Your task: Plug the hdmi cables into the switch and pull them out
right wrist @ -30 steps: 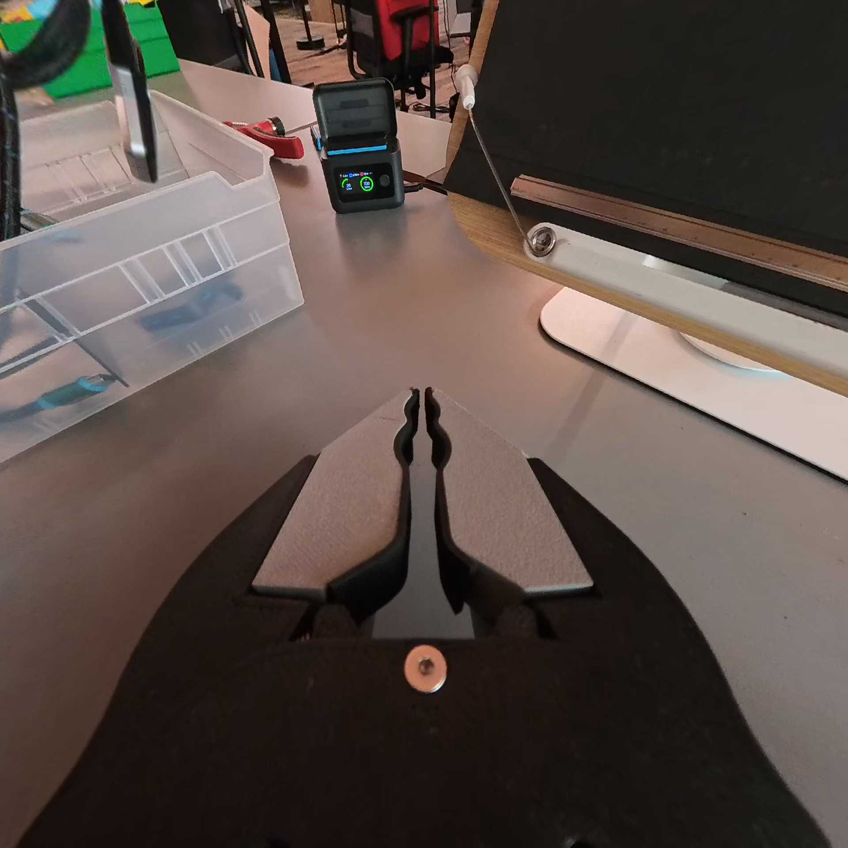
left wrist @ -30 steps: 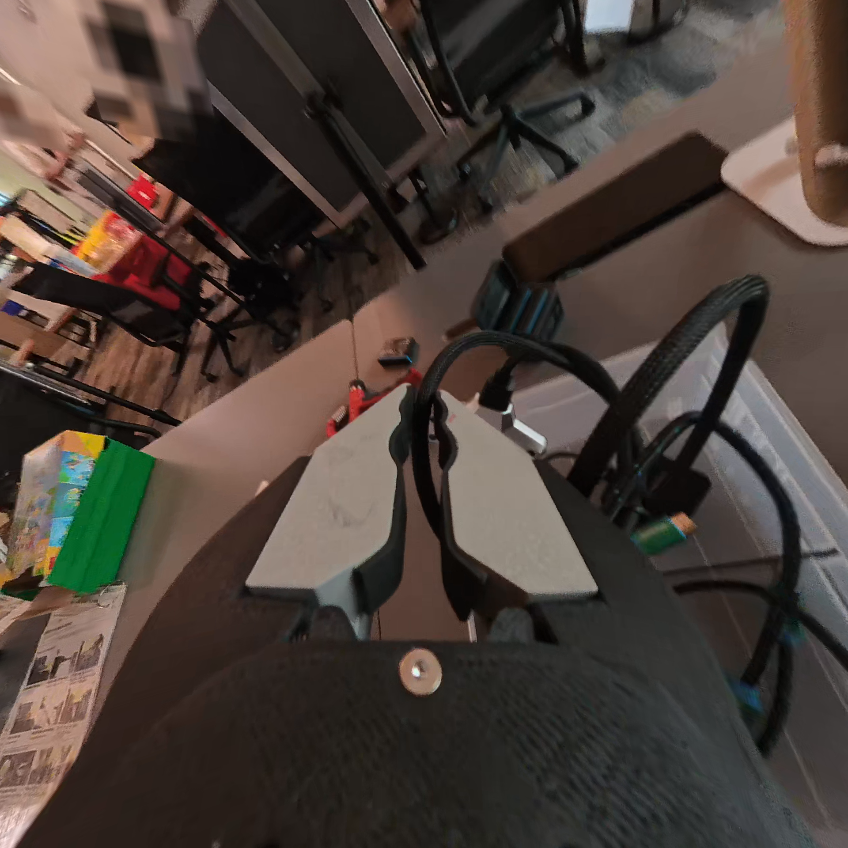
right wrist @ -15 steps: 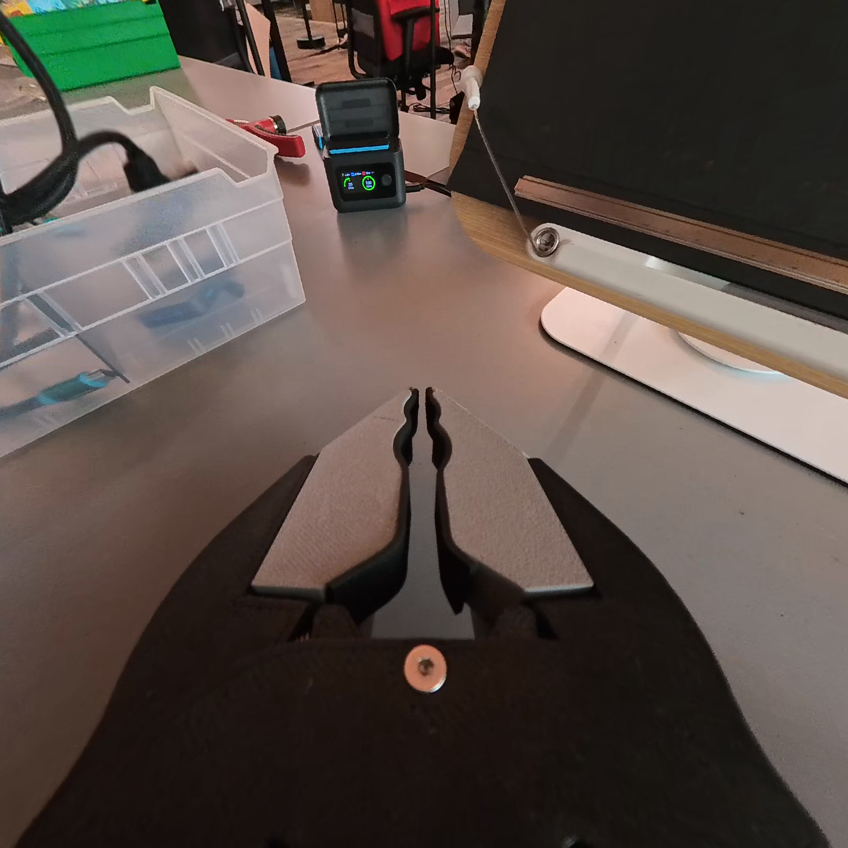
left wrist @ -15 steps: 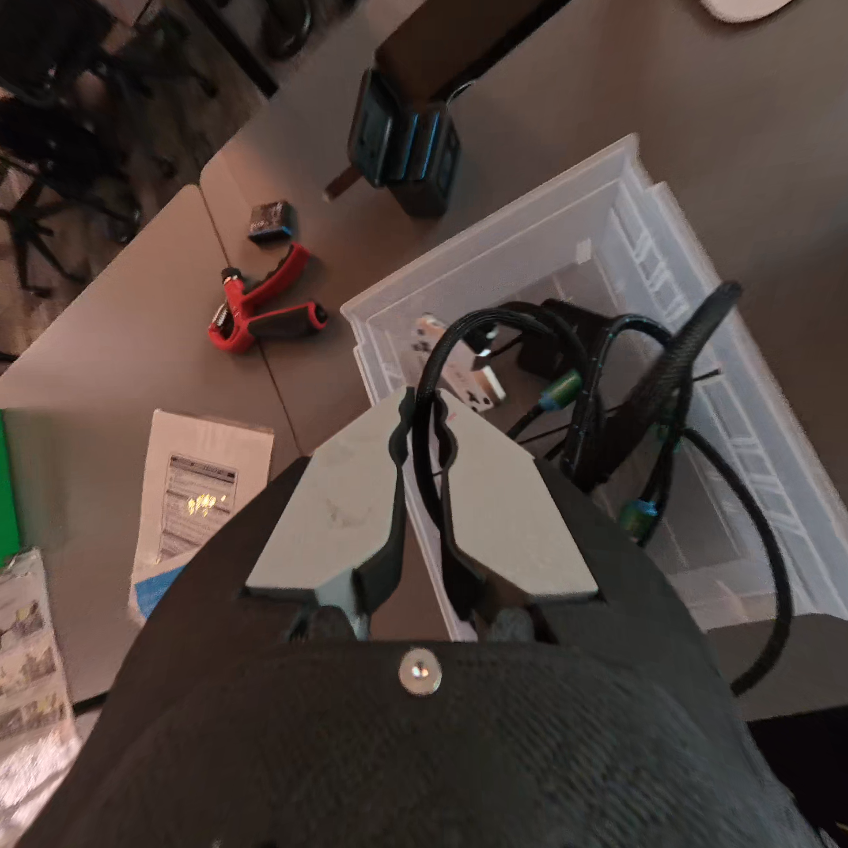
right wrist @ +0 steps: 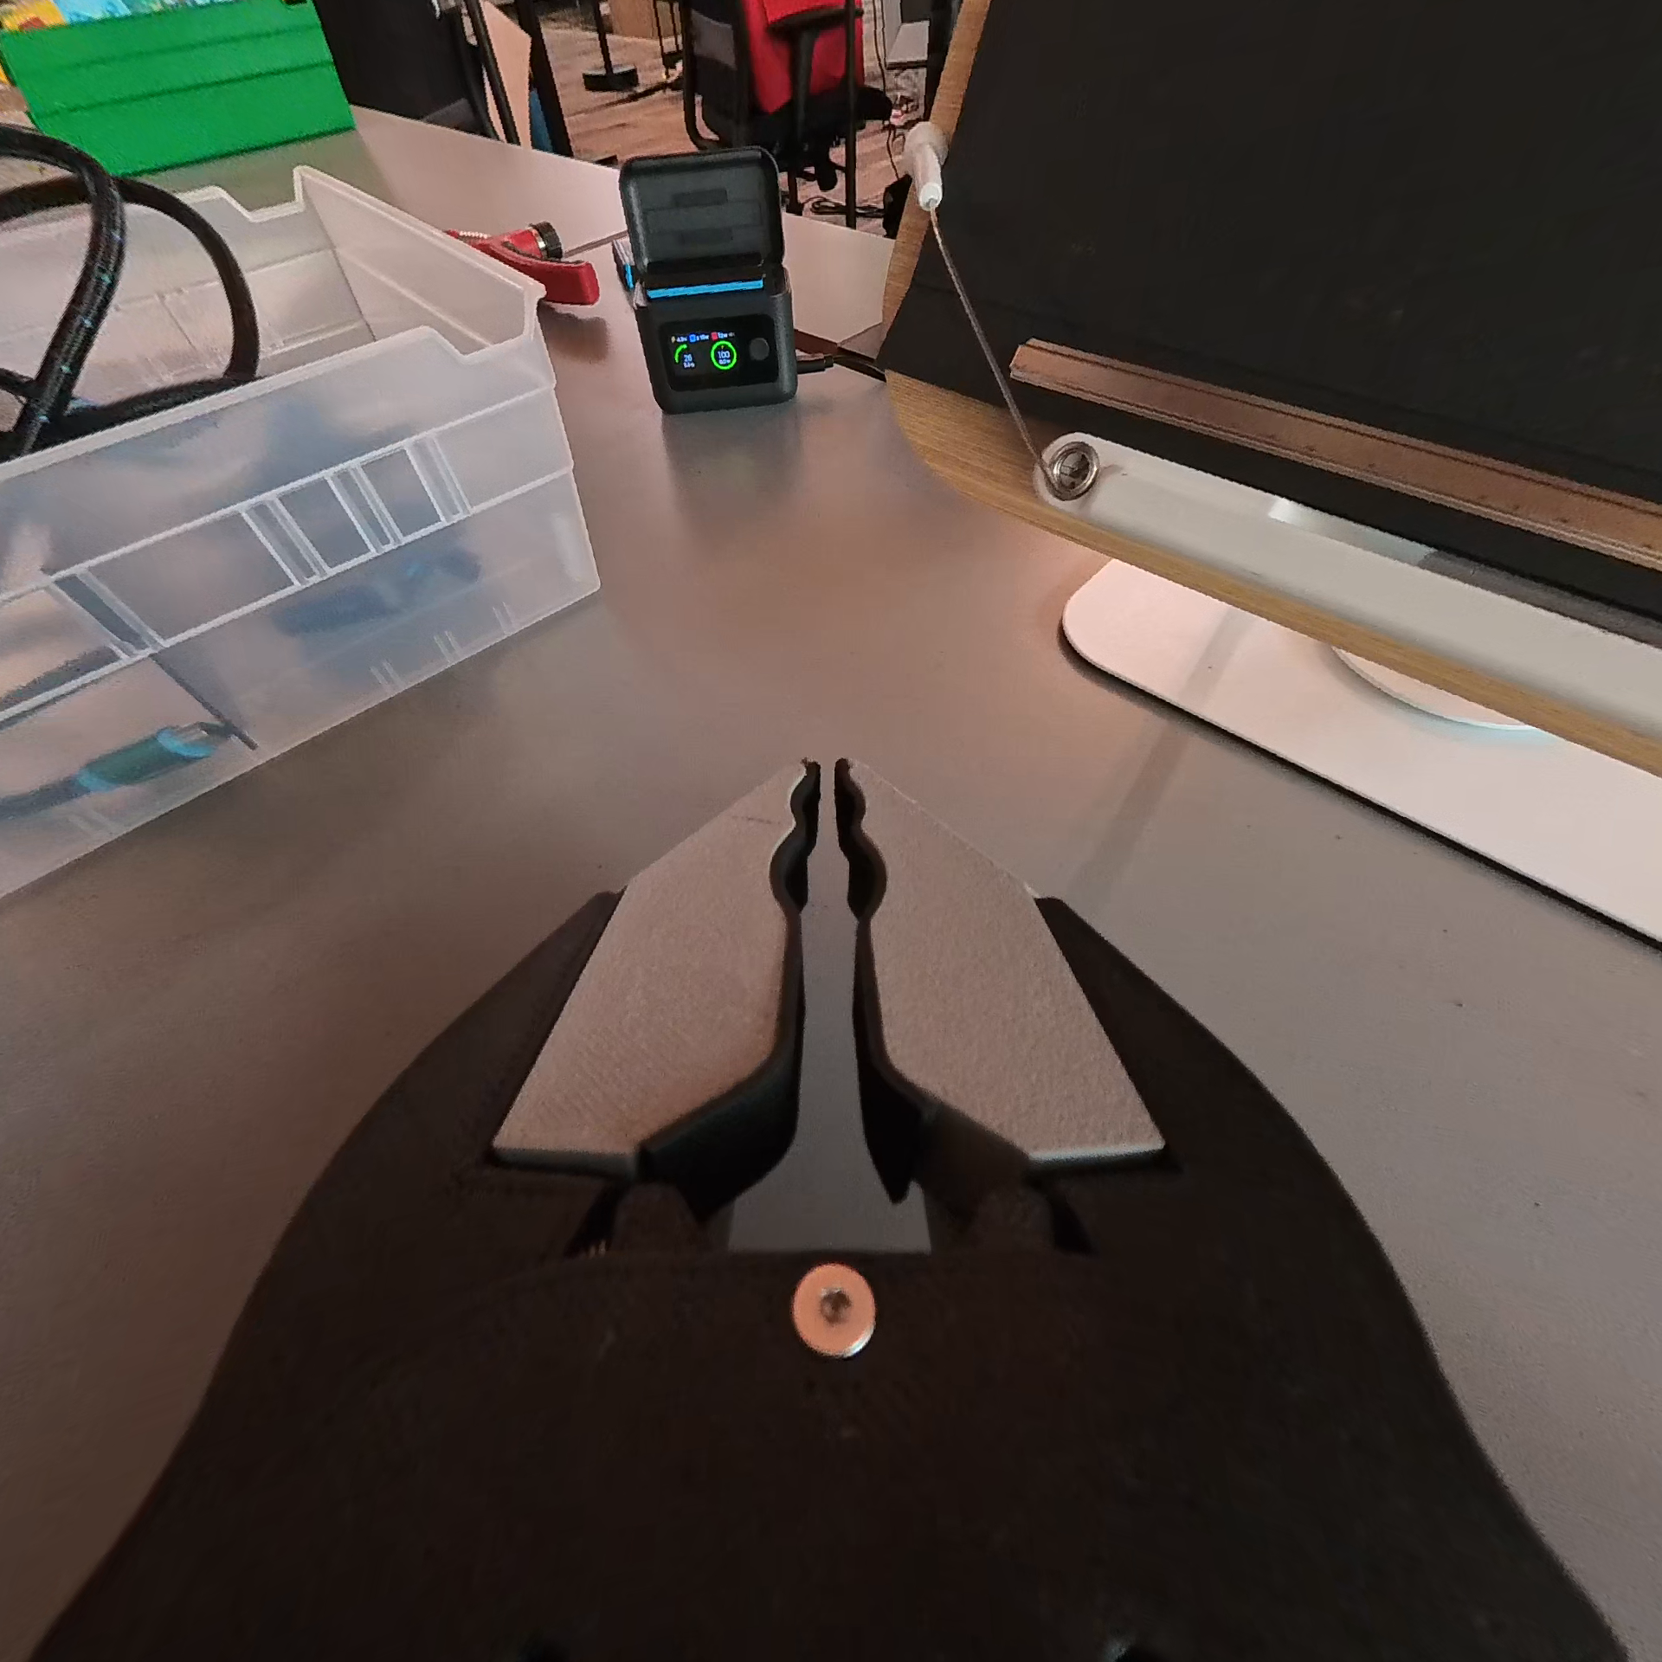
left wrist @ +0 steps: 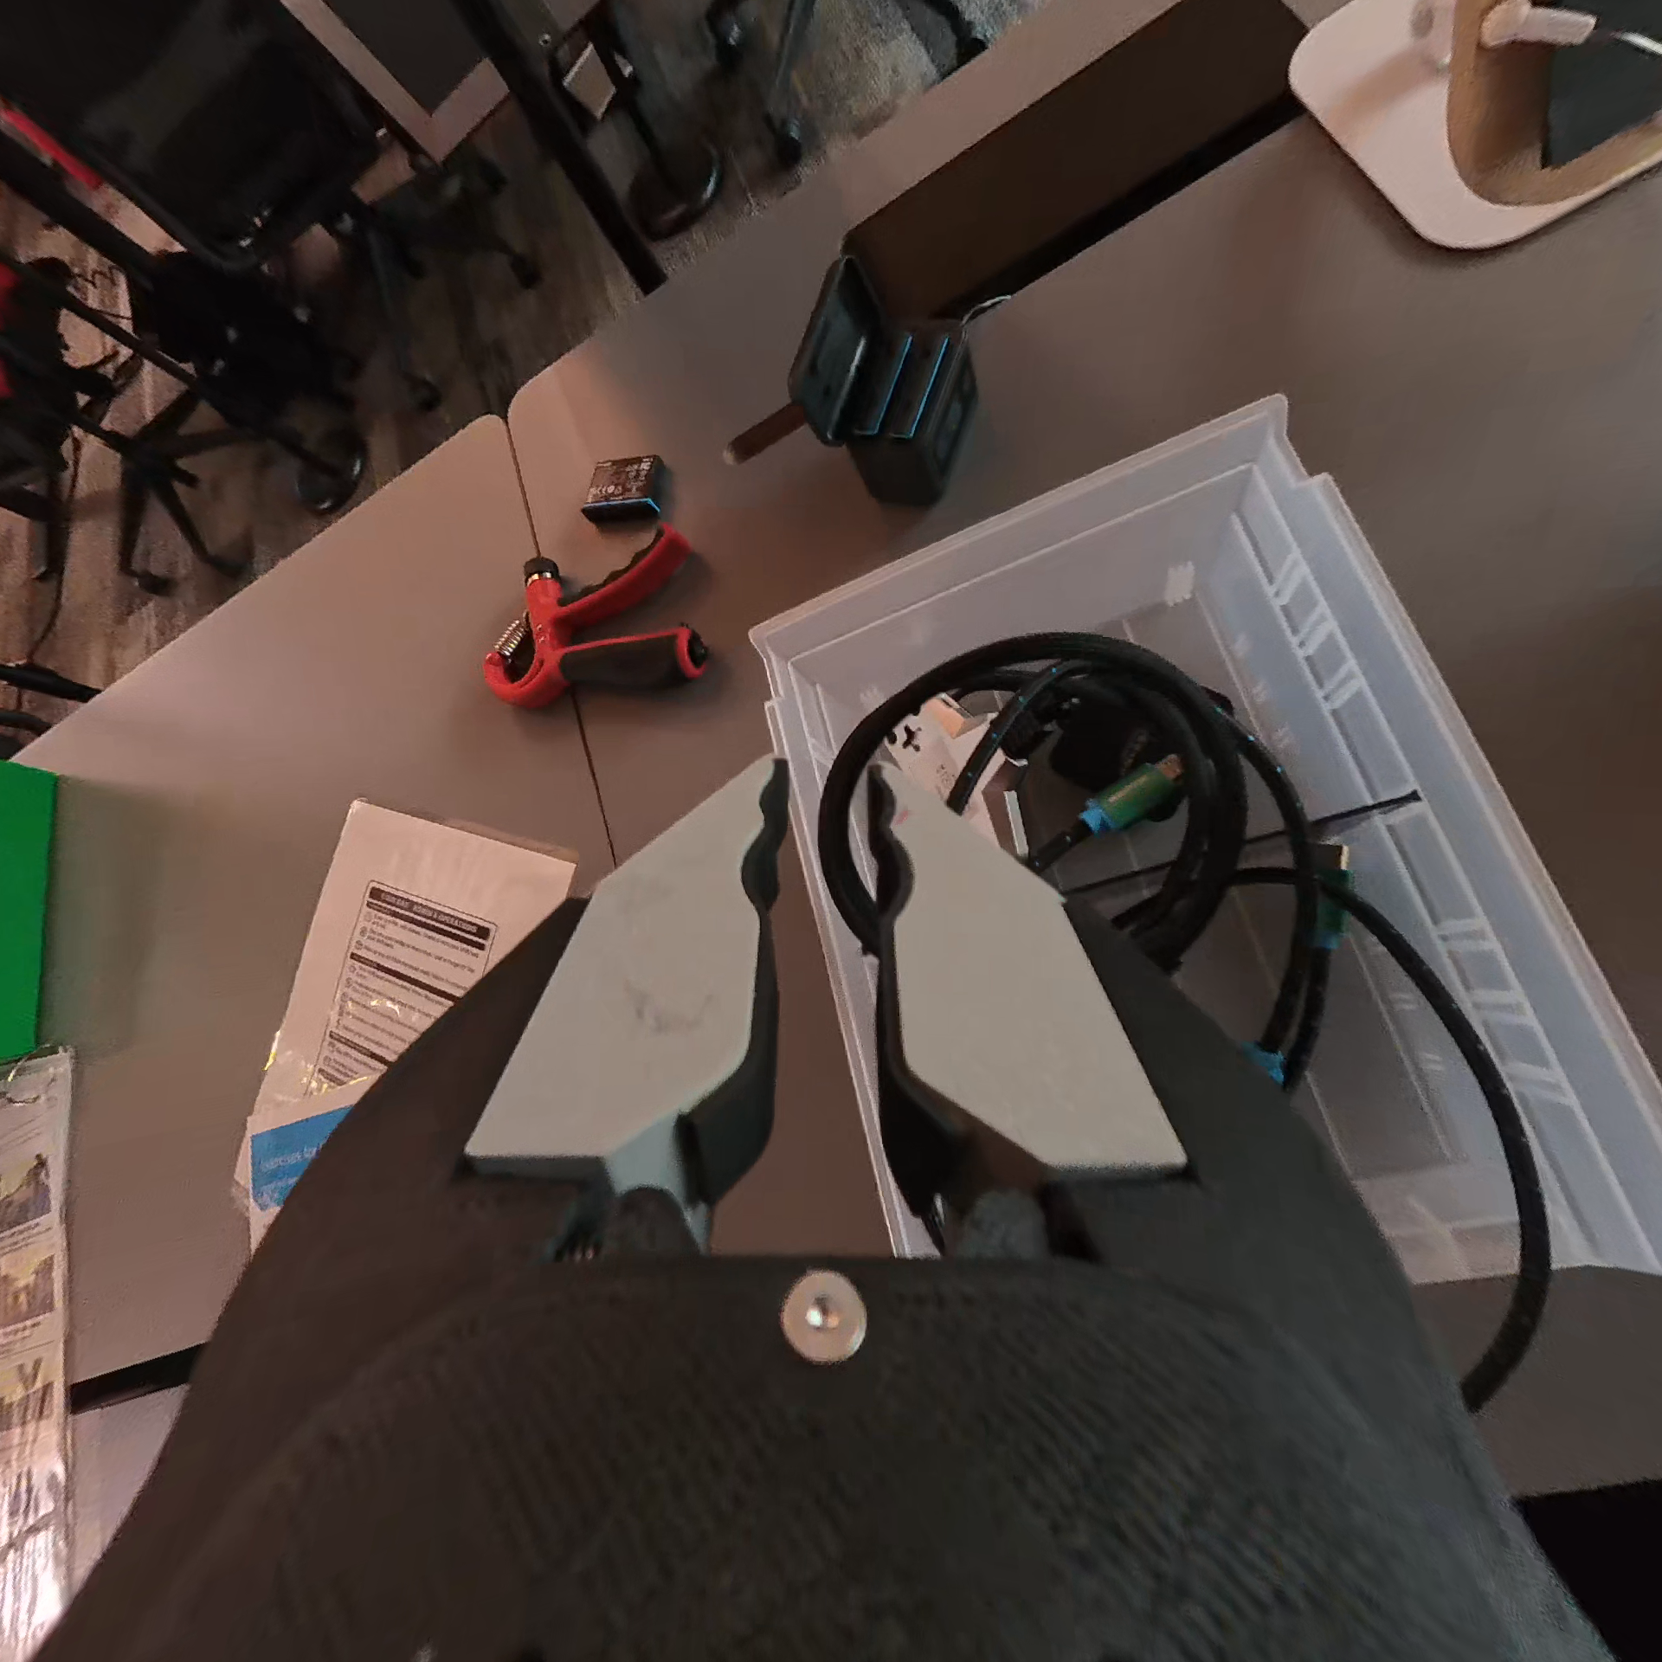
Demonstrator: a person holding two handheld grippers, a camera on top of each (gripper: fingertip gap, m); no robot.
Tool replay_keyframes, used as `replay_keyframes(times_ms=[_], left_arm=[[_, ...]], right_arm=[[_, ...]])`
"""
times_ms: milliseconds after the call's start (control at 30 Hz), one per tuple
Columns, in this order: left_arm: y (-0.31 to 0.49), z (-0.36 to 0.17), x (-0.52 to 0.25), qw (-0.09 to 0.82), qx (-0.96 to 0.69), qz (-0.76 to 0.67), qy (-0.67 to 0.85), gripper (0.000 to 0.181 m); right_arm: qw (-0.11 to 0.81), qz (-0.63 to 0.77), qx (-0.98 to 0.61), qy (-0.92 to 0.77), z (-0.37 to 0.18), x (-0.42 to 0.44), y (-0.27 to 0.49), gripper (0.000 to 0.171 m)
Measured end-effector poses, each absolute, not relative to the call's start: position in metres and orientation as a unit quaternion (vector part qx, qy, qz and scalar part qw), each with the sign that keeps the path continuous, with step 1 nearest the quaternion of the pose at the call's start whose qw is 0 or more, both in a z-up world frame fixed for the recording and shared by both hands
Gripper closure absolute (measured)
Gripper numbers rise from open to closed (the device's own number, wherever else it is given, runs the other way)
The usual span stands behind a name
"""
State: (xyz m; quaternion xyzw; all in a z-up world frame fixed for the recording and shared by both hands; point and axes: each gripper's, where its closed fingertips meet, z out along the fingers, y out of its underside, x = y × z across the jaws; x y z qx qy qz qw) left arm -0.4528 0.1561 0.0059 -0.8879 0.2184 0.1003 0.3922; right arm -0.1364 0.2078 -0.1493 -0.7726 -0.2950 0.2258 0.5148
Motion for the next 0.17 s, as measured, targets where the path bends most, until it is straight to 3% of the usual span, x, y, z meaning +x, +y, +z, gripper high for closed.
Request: replay_keyframes(times_ms=[33,167], left_arm=[[0.154,0.003,-0.452,0.387,-0.889,0.1,0.223,0.165],[0.144,-0.024,-0.442,0.343,-0.901,0.093,0.249,0.16]], right_arm=[[0.515,0.226,-0.773,-0.295,-0.149,-0.136,0.208,0.171],[0.515,0.225,-0.772,-0.295,-0.149,-0.136,0.208,0.171]])
